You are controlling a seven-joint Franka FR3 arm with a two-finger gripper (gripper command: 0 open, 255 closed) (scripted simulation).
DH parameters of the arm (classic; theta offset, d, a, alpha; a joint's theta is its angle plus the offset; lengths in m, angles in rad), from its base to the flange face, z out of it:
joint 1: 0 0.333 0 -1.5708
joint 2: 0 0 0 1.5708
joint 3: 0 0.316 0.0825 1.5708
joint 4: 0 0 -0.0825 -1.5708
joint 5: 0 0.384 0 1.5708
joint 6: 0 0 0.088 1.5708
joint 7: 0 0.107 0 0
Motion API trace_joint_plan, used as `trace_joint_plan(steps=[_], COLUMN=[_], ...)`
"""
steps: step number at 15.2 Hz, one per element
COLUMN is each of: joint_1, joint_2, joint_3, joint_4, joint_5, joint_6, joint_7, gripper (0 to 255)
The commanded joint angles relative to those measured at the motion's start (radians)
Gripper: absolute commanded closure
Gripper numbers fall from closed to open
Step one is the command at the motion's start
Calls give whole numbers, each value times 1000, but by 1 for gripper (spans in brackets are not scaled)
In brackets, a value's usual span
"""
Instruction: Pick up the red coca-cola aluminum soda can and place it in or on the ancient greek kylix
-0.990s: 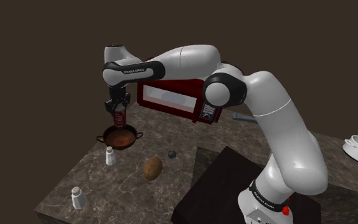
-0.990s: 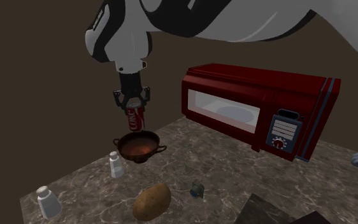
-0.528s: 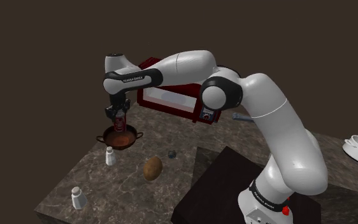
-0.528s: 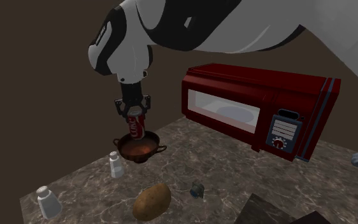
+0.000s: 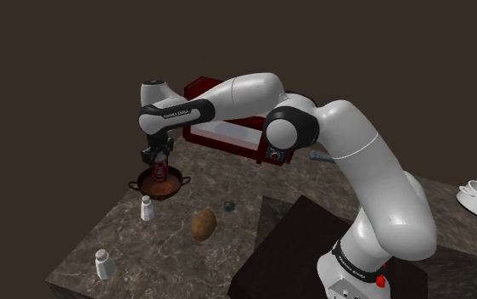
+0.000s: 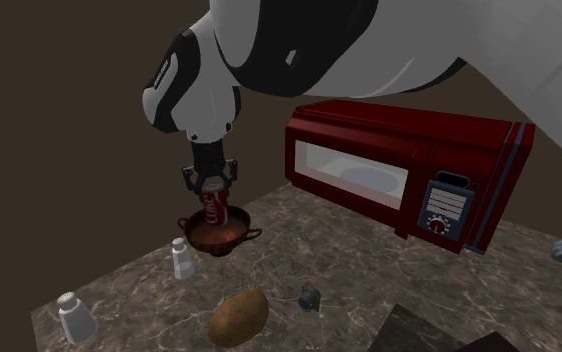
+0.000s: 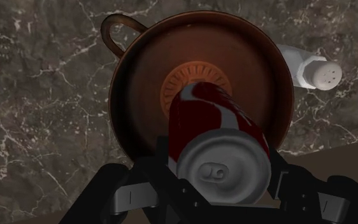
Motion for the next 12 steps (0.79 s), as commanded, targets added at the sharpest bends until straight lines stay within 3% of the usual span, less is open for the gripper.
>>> trace_joint_plan(steps=[1,4,5,10,12], joint_1=[0,0,0,0,0], joint_2=[0,0,0,0,-34], joint_3=[0,0,0,0,1], joint_4=[0,0,0,0,8], joint_5=[0,0,0,0,1], joint_6=[1,1,1,1,-41], joint_7=[0,0,0,0,-1], gripper=[255,255,0,0,0])
